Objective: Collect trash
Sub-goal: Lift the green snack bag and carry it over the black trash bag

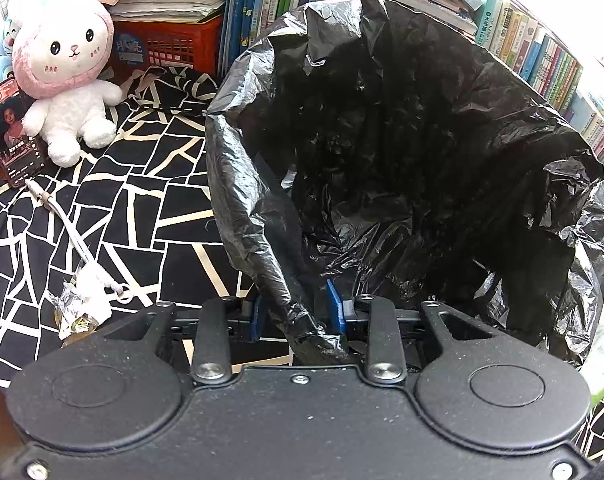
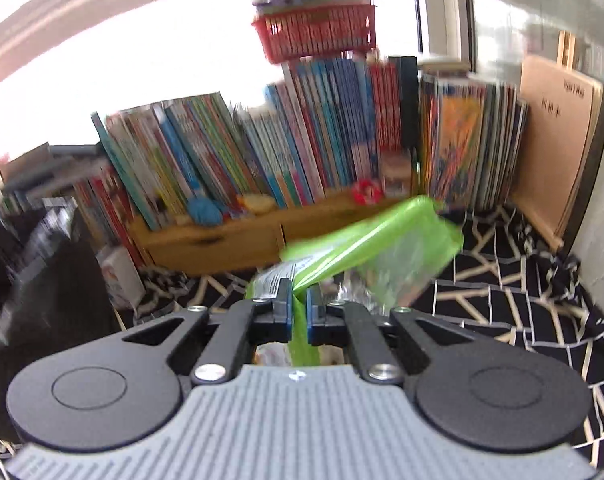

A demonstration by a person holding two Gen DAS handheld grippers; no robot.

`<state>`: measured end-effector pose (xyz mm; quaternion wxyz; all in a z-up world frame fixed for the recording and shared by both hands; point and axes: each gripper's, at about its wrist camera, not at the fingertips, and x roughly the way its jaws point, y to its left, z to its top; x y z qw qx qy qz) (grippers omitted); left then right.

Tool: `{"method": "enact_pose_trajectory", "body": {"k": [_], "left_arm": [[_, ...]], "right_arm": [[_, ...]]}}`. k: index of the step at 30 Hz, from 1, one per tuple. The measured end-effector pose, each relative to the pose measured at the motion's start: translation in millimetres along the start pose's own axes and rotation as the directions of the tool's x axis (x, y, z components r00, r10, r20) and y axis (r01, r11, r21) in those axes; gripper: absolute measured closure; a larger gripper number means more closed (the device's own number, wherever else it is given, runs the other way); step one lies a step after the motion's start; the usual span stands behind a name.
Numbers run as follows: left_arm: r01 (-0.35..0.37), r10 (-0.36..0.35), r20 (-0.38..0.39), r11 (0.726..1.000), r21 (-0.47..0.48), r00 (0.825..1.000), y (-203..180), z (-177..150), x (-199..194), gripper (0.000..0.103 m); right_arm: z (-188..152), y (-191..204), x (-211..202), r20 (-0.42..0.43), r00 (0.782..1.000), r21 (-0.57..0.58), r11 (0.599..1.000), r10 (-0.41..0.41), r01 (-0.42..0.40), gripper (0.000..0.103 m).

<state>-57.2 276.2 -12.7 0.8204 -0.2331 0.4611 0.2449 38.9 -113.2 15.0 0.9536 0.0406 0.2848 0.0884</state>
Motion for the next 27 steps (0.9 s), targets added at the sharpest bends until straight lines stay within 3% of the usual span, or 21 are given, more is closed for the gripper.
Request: {"method": "enact_pose_trajectory", "body": {"k": [9, 17, 27], "left_arm": [[0.013, -0.013, -0.004, 1.0, -0.006, 1.0, 3, 3, 0, 0.073], [0.013, -0.012, -0.011, 1.0, 0.017, 1.0, 2, 5, 1, 0.073], [0.009, -0.009, -0.011, 0.999, 0.037, 1.0, 0, 4, 1, 0.073]], "right_arm": [[60, 16, -46, 0.111, 0.992, 0.021, 0.998, 0.057, -0.059, 0.093], [90, 42, -79, 0.179, 0.978, 0.003, 0.994, 0.106, -0.109, 0.093], [111, 94, -109, 0.215, 0.939, -0.04, 0.963, 0.268, -0.266, 0.093]]}}
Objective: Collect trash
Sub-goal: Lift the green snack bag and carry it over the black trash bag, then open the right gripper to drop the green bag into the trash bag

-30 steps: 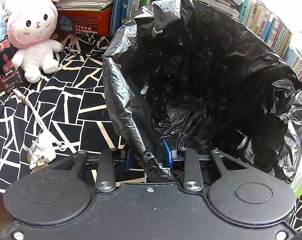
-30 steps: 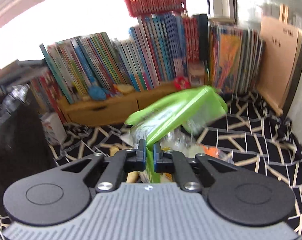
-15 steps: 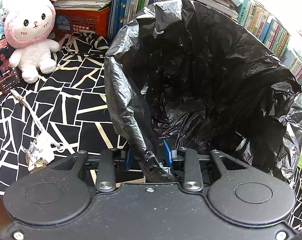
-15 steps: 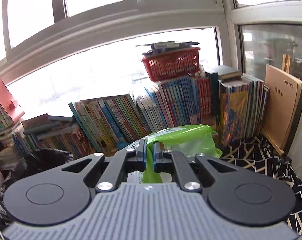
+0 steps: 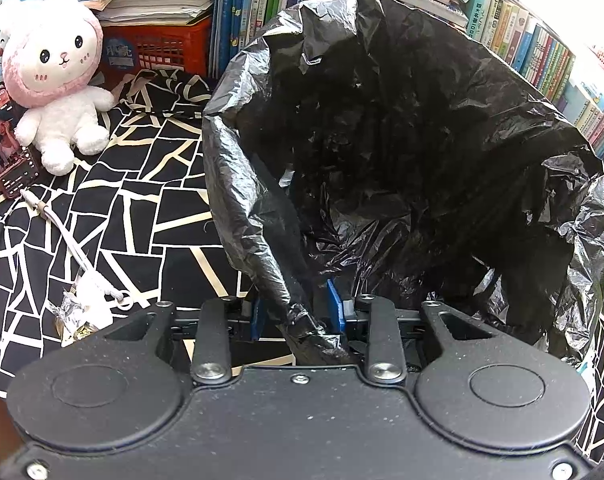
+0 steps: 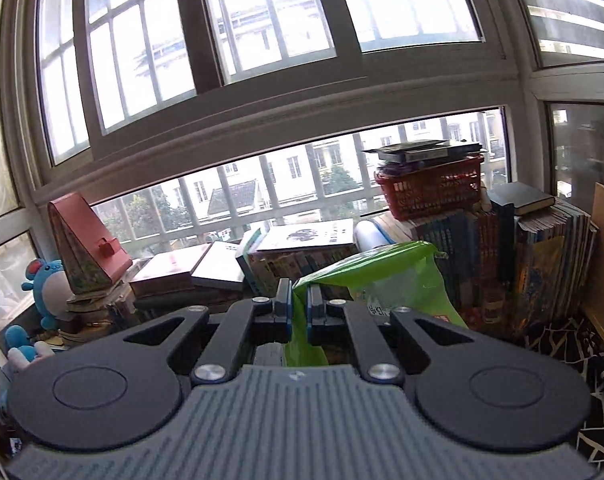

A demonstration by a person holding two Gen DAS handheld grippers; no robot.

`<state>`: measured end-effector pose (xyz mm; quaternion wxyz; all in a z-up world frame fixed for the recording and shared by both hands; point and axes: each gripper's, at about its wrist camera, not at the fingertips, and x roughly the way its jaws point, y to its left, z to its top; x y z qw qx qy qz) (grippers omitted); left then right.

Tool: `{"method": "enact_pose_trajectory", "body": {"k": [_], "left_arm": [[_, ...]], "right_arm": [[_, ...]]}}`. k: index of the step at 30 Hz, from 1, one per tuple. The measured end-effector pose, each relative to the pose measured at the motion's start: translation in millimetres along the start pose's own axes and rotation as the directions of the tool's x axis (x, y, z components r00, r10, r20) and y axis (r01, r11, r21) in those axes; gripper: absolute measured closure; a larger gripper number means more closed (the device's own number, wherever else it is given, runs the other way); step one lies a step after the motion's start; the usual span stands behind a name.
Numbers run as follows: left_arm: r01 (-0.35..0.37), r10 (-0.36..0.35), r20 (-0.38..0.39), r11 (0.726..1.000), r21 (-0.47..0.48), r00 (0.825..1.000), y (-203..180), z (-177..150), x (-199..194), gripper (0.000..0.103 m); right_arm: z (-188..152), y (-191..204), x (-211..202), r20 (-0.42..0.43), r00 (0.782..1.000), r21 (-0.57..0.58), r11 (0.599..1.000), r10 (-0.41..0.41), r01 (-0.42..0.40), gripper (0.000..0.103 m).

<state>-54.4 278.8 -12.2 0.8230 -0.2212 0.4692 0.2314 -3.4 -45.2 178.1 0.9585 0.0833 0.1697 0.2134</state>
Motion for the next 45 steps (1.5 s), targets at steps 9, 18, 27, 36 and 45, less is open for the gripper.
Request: {"method": "enact_pose_trajectory", "body": {"k": [9, 18, 27, 36, 45], "left_arm": [[0.004, -0.004, -0.001, 1.0, -0.011, 1.0, 2, 1, 0, 0.073], [0.006, -0.006, 0.0, 1.0, -0.012, 1.0, 2, 1, 0, 0.073], [0.012, -0.012, 0.001, 1.0, -0.01, 1.0, 3, 2, 0, 0.072], [0.005, -0.005, -0.002, 1.0, 0.004, 1.0, 0, 1, 0, 0.072], [0.011, -0.011, -0.019, 1.0, -0.003, 1.0, 1, 3, 3, 0.072]], "right_arm": [[-3, 51, 20, -0.06, 0.979, 0.027, 0.981, 0.193, -0.192, 0.093], [-48, 93, 76, -0.26, 0.93, 0.042, 0.965, 0.261, -0.259, 0.093], [-81, 101, 133, -0.456, 0.863, 0.087, 0.976, 0.219, -0.202, 0.093], [-111, 115, 178, -0.627, 0.767, 0.017, 0.986, 0.139, -0.165, 0.093], [-137, 122, 214, -0.739, 0.671, -0.024, 0.992, 0.068, -0.126, 0.092]]}}
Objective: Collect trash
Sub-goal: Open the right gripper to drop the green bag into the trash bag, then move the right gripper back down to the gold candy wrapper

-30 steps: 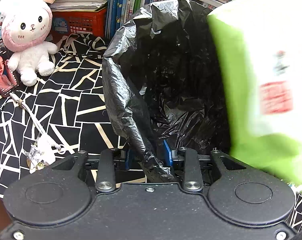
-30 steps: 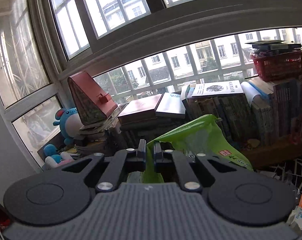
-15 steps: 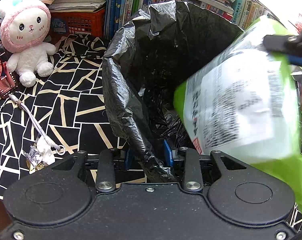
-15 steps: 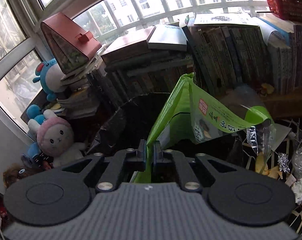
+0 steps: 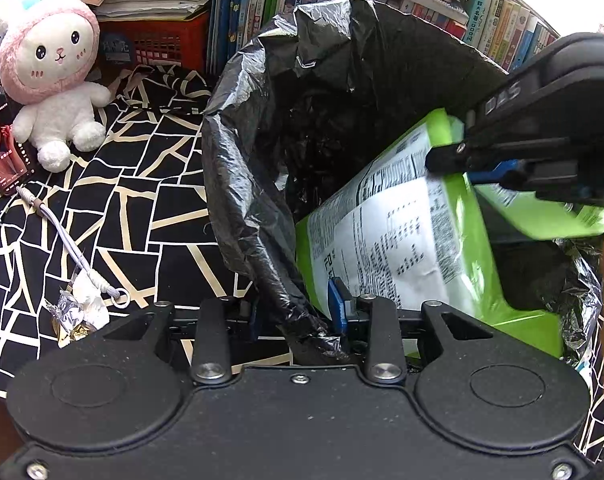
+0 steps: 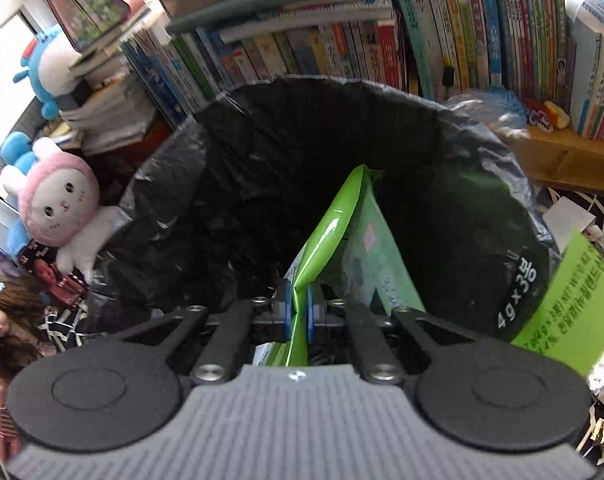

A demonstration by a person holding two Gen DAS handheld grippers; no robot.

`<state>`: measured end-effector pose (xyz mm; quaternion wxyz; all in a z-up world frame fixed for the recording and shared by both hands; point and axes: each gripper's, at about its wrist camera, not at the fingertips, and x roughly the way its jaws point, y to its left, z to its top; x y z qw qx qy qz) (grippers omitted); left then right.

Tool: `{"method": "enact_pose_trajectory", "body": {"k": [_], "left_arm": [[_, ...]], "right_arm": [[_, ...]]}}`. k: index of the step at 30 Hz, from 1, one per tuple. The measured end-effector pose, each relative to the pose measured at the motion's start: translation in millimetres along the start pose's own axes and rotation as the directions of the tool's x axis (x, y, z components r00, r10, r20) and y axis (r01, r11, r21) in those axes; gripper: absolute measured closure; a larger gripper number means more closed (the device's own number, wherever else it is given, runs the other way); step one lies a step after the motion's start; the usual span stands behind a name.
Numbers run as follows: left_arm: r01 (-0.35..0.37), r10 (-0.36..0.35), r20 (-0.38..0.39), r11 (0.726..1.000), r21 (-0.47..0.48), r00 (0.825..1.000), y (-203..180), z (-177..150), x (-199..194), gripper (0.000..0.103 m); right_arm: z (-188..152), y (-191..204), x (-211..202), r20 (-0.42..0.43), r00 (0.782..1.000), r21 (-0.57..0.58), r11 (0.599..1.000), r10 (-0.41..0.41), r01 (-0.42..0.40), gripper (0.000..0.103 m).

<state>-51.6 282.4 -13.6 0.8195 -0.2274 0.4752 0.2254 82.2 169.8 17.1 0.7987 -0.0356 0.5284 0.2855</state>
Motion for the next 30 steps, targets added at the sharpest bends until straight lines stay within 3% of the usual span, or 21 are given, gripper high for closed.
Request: {"method": "enact_pose_trajectory", "body": {"k": [6, 9, 10, 11, 13, 17, 20, 25, 30], "left_arm": [[0.004, -0.004, -0.006, 1.0, 0.009, 1.0, 1, 0, 2, 0.071], [0.002, -0.002, -0.01, 1.0, 0.013, 1.0, 1, 1, 3, 0.071], [0.0, 0.0, -0.011, 1.0, 0.012, 1.0, 1, 1, 3, 0.071], [-0.001, 0.001, -0.012, 1.0, 0.01, 1.0, 1, 1, 3, 0.071], [-0.002, 0.002, -0.014, 1.0, 0.005, 1.0, 1, 2, 4, 0.071], [-0.013, 0.012, -0.023, 1.0, -0.008, 1.0, 0, 5, 8, 0.07], [-0.024, 0.024, -0.027, 1.0, -0.015, 0.999, -1, 7, 11, 0.07], [-0.049, 0.048, -0.027, 0.999, -0.021, 0.998, -5, 8, 17, 0.07], [-0.079, 0.078, -0.032, 0.997, -0.022, 0.996, -10, 6, 22, 0.071]], "right_arm": [[2, -1, 22, -0.052, 0.998, -0.008, 0.999, -0.04, 0.039, 0.09], [-1, -1, 25, -0.048, 0.998, -0.01, 0.999, -0.042, 0.042, 0.08], [-2, -1, 23, -0.042, 0.998, -0.012, 0.999, -0.043, 0.043, 0.065], [-3, -1, 22, -0.038, 0.999, -0.016, 0.999, -0.039, 0.038, 0.06], [-5, -1, 13, -0.022, 0.999, -0.029, 0.999, -0.03, 0.029, 0.056], [-4, -8, -12, 0.036, 0.999, -0.041, 0.999, 0.001, 0.0, 0.041], [-9, -23, -41, 0.095, 0.993, -0.023, 0.998, 0.068, -0.066, 0.033], [-19, -60, -92, 0.216, 0.967, -0.001, 0.99, 0.138, -0.142, 0.023], [-37, -113, -131, 0.334, 0.936, 0.008, 0.993, 0.112, -0.121, 0.016]]}}
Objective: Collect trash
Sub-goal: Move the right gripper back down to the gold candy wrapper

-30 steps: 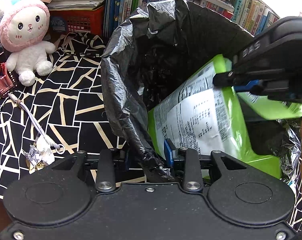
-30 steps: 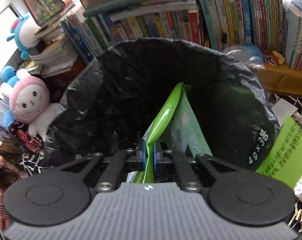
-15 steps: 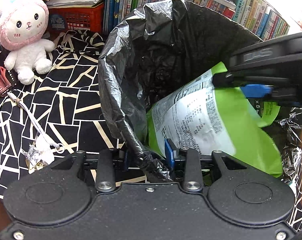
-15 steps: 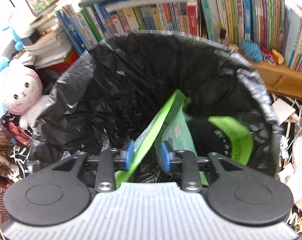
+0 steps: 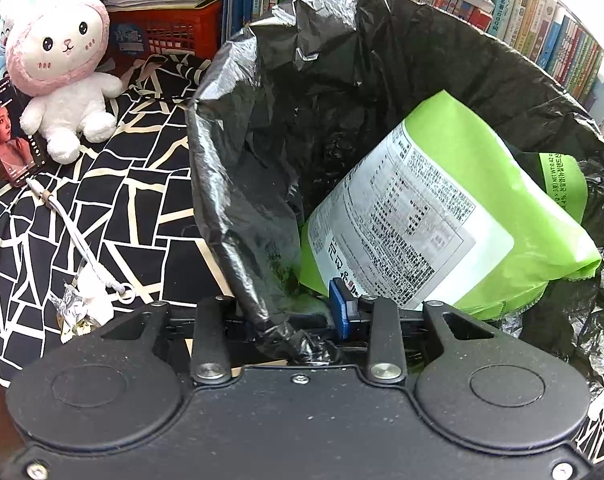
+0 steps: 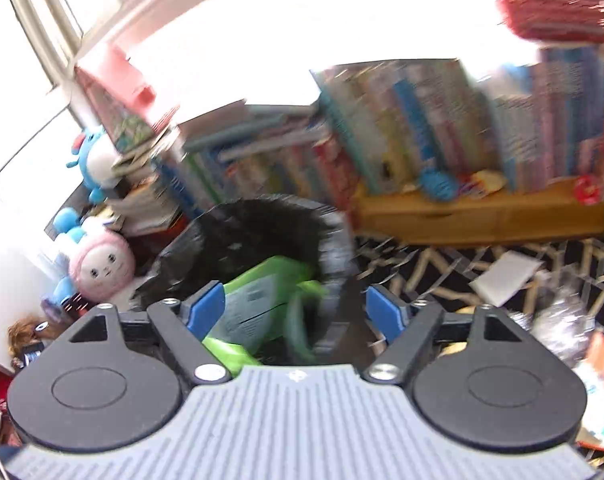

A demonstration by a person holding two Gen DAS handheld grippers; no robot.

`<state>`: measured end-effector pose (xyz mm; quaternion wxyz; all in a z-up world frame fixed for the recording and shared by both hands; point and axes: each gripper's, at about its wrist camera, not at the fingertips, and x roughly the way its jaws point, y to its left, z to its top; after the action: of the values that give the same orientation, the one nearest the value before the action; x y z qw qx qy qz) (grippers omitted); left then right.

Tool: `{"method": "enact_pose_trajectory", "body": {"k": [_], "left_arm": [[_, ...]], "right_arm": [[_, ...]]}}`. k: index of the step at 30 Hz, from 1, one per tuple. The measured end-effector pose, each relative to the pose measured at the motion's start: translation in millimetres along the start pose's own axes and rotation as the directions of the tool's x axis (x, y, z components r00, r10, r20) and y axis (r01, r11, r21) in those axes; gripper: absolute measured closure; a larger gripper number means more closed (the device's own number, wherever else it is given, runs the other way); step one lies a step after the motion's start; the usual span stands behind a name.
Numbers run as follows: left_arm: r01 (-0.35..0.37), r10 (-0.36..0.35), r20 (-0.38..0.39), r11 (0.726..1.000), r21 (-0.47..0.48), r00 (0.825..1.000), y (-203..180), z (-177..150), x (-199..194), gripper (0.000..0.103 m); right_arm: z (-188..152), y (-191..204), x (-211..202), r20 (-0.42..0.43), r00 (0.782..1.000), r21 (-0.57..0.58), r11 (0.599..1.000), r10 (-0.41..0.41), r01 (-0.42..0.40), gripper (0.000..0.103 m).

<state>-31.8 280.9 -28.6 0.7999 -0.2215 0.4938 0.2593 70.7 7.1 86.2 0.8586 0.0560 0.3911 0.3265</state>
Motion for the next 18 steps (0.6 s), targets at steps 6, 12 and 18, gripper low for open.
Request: {"method": "enact_pose_trajectory", "body": {"k": [6, 12, 18], "left_arm": [[-0.027, 0.027, 0.015, 1.0, -0.002, 1.0, -9, -2, 0, 0.071], [-0.049, 0.05, 0.024, 0.999, -0.018, 0.998, -8, -3, 0, 0.072], [-0.105, 0.104, 0.049, 0.994, 0.017, 0.993, -20, -7, -1, 0.072]], "right_arm": [[-39, -88, -37, 0.116, 0.98, 0.09, 0.984, -0.163, 0.153, 0.013], [-112, -172, -49, 0.121, 0.915, 0.202, 0.912, -0.386, 0.358, 0.012], [-178, -223, -45, 0.047, 0.86, 0.238, 0.842, -0.508, 0.485, 0.012]]}}
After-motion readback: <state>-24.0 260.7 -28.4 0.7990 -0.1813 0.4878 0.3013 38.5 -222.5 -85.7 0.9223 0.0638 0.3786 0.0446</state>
